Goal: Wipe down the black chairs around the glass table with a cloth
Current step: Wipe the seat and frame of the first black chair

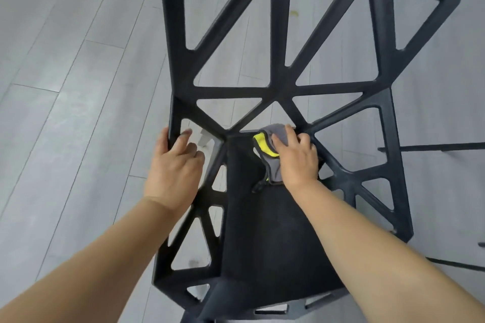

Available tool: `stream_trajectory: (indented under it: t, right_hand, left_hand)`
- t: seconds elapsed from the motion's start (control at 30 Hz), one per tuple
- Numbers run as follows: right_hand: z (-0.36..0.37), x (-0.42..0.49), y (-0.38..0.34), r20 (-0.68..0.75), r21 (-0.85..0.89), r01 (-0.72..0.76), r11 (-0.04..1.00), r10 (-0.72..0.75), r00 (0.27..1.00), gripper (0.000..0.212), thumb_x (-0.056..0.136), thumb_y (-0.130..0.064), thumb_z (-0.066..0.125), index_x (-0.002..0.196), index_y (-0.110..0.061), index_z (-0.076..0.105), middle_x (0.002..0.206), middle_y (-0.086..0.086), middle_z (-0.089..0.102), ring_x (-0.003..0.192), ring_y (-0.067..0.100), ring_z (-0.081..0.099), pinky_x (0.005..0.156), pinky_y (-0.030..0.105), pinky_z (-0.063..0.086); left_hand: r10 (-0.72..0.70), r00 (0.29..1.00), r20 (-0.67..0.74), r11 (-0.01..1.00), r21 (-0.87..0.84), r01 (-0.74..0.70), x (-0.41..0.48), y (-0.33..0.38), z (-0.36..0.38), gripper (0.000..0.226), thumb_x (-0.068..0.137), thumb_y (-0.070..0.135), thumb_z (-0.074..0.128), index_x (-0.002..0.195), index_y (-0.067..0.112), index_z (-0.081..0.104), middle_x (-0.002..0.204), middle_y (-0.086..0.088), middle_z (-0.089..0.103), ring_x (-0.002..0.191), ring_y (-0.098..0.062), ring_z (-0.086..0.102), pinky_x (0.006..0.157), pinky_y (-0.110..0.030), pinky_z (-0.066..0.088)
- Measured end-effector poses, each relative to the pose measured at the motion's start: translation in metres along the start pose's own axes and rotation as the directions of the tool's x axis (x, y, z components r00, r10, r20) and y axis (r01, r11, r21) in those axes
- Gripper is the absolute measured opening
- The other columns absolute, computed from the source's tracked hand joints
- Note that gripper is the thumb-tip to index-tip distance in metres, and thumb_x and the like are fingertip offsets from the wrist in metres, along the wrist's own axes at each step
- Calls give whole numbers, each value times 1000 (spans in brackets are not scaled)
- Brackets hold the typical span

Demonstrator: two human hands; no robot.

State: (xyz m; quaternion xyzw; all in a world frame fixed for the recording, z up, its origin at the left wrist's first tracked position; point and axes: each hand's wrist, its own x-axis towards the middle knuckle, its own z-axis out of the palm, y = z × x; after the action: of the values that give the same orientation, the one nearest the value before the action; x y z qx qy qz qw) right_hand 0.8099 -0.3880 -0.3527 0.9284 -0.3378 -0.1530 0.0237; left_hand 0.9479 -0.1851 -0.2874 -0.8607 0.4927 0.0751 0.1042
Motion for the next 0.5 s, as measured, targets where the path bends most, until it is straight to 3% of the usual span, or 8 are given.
stream_trajectory:
  t: [0.1,0.2,0.27,0.33,0.43,0.5]
  right_hand:
    - [-4,-4,2,-147,215,-194,957,228,962,70,81,0,66,141,-29,42,153,4,24,116,32,36,92,39,42]
    - [-4,-4,9,-245,388,-208,898,318,916,63,83,1,64,133,-35,52,147,3,36,116,33,38,90,41,40]
    - [2,0,8,-86,289,-193,938,226,970,55,90,-16,60,136,-41,45,153,-2,27,132,29,27,99,45,32]
    - [12,2,8,105,229,-216,949,197,975,56,92,-30,56,141,-45,34,157,-6,15,138,27,18,103,48,27]
    - [23,-8,10,90,269,-222,937,205,975,55,94,-20,51,140,-47,35,155,-8,18,130,26,27,100,44,29]
    - [31,-31,6,89,315,-240,918,223,971,55,94,-13,48,137,-47,40,153,-10,22,123,25,30,98,39,28]
  left_hand:
    - [11,999,-45,999,-34,-13,2,-3,2,7,62,6,68,68,5,64,78,-11,63,121,-36,49,106,-58,25]
    - [-3,1000,19,1000,4,3,2,-3,-1,11,73,15,62,83,12,66,95,-5,64,133,-30,38,111,-53,17]
    - [-8,1000,16,1000,9,8,1,-4,0,14,77,16,57,88,14,66,101,-3,63,136,-27,33,112,-51,14]
    - [-8,1000,-9,1000,26,8,1,-4,4,11,74,14,62,84,12,66,95,-5,64,132,-28,39,110,-52,17]
    - [-3,999,-51,1000,-29,2,5,-5,11,9,65,7,69,74,6,66,83,-11,65,124,-33,47,106,-54,24]
    - [-20,999,-34,1000,-14,20,4,-4,11,9,69,8,65,78,8,67,87,-9,66,127,-31,45,107,-51,23]
